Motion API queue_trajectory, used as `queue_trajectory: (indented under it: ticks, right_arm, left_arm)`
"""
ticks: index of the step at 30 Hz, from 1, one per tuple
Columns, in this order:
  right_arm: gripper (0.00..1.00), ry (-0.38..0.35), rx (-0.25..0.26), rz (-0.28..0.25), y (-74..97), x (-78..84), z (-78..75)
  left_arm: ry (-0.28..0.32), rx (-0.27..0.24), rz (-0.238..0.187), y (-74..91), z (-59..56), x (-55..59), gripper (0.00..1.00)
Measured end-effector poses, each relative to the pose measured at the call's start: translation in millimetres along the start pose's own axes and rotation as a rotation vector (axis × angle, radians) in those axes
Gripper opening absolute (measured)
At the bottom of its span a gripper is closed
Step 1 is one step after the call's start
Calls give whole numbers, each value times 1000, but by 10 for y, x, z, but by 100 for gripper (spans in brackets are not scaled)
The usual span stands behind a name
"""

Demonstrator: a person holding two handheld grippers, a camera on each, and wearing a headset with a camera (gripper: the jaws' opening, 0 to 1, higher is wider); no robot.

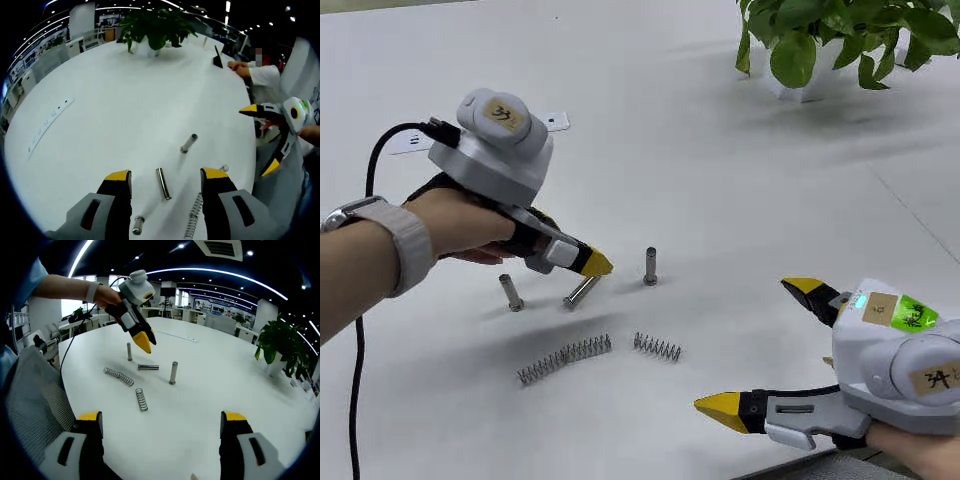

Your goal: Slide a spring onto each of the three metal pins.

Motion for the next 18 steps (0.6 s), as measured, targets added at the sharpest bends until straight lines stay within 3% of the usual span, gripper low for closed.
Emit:
queue_trajectory:
  ticks: [4, 11, 18]
  right_arm:
    - [99, 3, 2, 0, 3, -4, -1]
    - [99, -3, 7, -11, 13, -16, -19]
    - [99, 1, 8, -13, 9, -12, -31]
  left_arm:
    - [16, 19, 60, -93, -35, 30, 46]
    - [21, 15, 188, -235, -59, 109, 36]
    - [31, -2, 240, -315, -43, 101, 30]
Point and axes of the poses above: the centre of the closed fingertips' face, and the gripper's own axes: y roughly backward along the fingers, z roughly to its left, x roughly out of its underside, the point moved 5 cm from there along y, roughly backward along the fingers, and after that the axes turned 13 degrees about z, right-handed, at the moved point
